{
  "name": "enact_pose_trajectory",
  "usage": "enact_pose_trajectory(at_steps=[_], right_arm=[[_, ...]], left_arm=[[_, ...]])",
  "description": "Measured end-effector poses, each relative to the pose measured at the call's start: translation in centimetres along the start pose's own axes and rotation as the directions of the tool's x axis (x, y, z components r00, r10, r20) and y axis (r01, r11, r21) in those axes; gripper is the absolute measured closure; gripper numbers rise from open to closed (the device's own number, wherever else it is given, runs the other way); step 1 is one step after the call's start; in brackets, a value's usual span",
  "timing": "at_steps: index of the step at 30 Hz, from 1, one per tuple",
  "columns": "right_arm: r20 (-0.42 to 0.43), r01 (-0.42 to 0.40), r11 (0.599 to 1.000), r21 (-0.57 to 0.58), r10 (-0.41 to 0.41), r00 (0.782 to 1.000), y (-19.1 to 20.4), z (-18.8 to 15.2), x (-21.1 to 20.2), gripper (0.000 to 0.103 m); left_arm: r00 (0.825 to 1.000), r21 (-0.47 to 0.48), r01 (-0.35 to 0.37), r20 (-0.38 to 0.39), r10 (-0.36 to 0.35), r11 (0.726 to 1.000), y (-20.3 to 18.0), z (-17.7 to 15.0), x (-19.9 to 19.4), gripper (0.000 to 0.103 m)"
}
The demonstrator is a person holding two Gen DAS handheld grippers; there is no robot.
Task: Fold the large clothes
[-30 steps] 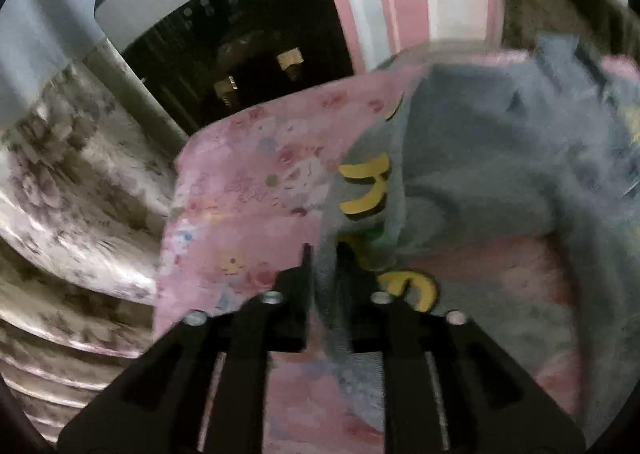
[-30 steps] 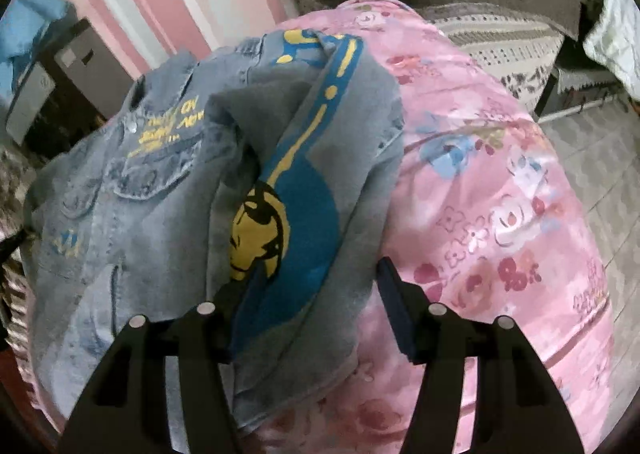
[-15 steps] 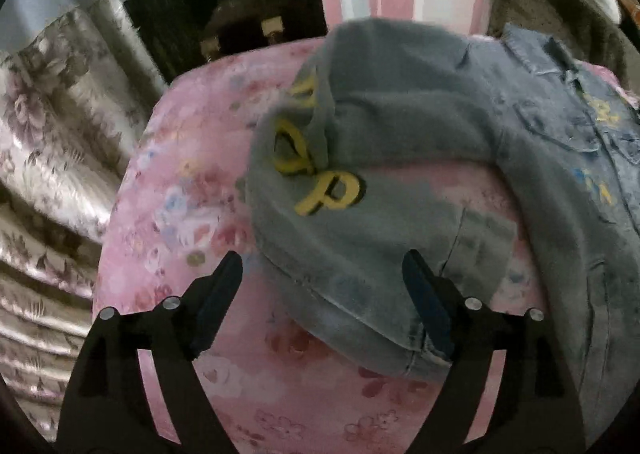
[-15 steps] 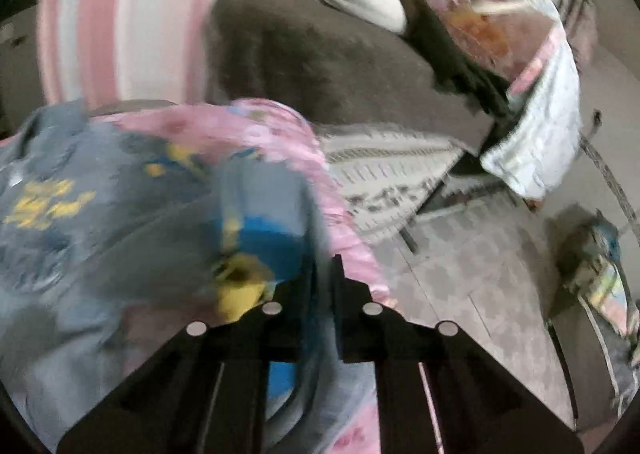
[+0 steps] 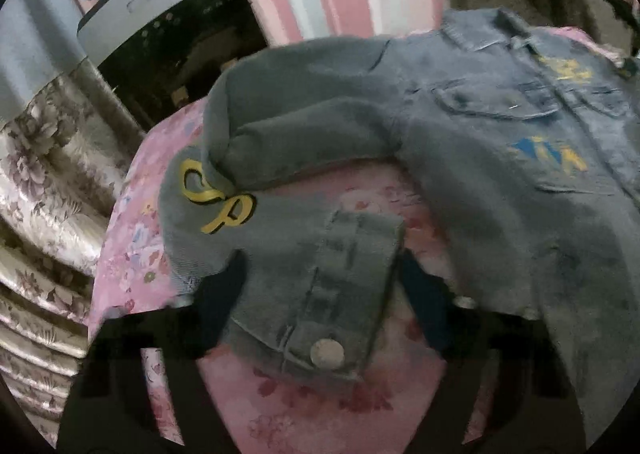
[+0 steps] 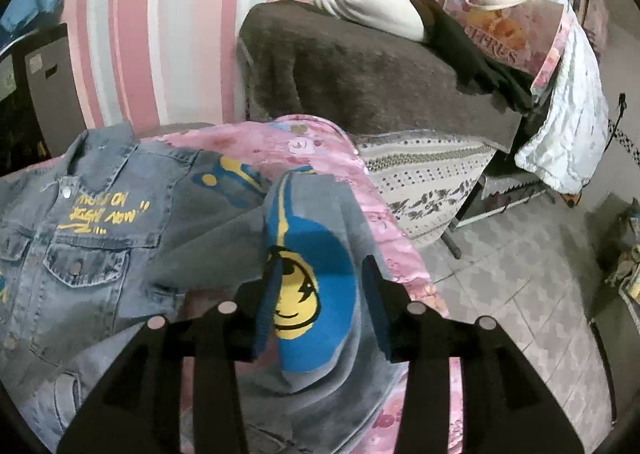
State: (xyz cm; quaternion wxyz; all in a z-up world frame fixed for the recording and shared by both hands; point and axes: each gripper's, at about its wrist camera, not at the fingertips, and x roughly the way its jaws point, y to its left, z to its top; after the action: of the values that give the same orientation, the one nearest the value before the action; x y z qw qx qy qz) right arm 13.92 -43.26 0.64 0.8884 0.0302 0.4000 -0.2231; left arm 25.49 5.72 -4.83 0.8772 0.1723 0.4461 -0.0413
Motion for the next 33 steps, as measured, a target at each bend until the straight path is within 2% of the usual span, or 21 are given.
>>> enact_pose_trajectory(at_steps=[2,4,6,8,10,14,16,19,22,25,27,31,33], right_arm=[[-0.006,-0.019,1.000,-0.006,0.019,1.000,0.6,-0.3,0.1,0.061],[0.005,-0.035,0.999,-0.024,0.035,0.999,1.3,-0.4,0.0,0.061],[0.001,-0.054,0.998,-0.036,0.055,0.999,2.0,-0.2,0.0,0.061],[-0.008,-0.085,0.996,-0.029,0.085,0.996,2.4,0.2,0.1,0.057],[-0.007,-0.108,0.994,-0.021,0.108,0.994,2.8,0.7,0.2,0.052],[0.011,-0.165,0.986,-0.023,0.165,0.986,4.3,2.2,-0.4,0.051],[0.015,-0.187,0.982,-0.035,0.187,0.982,5.2,3.1,-0.6,0.051],[0.022,-0.212,0.976,-0.055,0.214,0.977,6.5,4.1,-1.0,0.050],[0.015,-0.240,0.968,-0.070,0.242,0.970,8.0,4.9,-1.1,0.050],[0.005,-0.235,0.966,-0.104,0.237,0.971,9.5,5.5,-0.8,0.050],[-0.001,-0.229,0.964,-0.135,0.230,0.973,10.5,5.6,-0.5,0.050],[-0.039,-0.233,0.957,-0.174,0.230,0.972,11.9,5.0,0.7,0.050],[-0.061,-0.226,0.957,-0.183,0.219,0.974,12.5,4.4,1.6,0.049]], left_arm=[[0.999,-0.039,0.035,-0.026,-0.036,0.999,0.6,0.0,0.7,0.053],[0.996,-0.076,0.086,-0.031,-0.088,0.993,1.2,0.1,1.0,0.078],[0.991,-0.111,0.127,-0.036,-0.132,0.986,1.8,0.6,1.0,0.097],[0.980,-0.167,0.185,-0.041,-0.195,0.968,2.7,1.3,1.0,0.098],[0.962,-0.228,0.260,-0.022,-0.271,0.939,3.8,2.8,0.6,0.099],[0.943,-0.264,0.328,0.043,-0.329,0.907,4.6,6.2,-1.3,0.100],[0.926,-0.261,0.376,0.083,-0.367,0.889,4.4,8.6,-2.4,0.100],[0.911,-0.235,0.412,0.108,-0.397,0.880,2.5,11.9,-3.8,0.100],[0.887,-0.182,0.461,0.124,-0.445,0.868,-0.7,15.1,-4.6,0.100],[0.863,-0.130,0.505,0.103,-0.495,0.853,-4.7,17.5,-3.9,0.100],[0.865,-0.092,0.502,0.081,-0.496,0.860,-7.7,18.3,-2.9,0.100],[0.886,-0.029,0.464,0.022,-0.463,0.886,-12.8,18.2,0.5,0.099],[0.898,-0.012,0.439,0.001,-0.439,0.898,-13.9,18.0,2.2,0.096]])
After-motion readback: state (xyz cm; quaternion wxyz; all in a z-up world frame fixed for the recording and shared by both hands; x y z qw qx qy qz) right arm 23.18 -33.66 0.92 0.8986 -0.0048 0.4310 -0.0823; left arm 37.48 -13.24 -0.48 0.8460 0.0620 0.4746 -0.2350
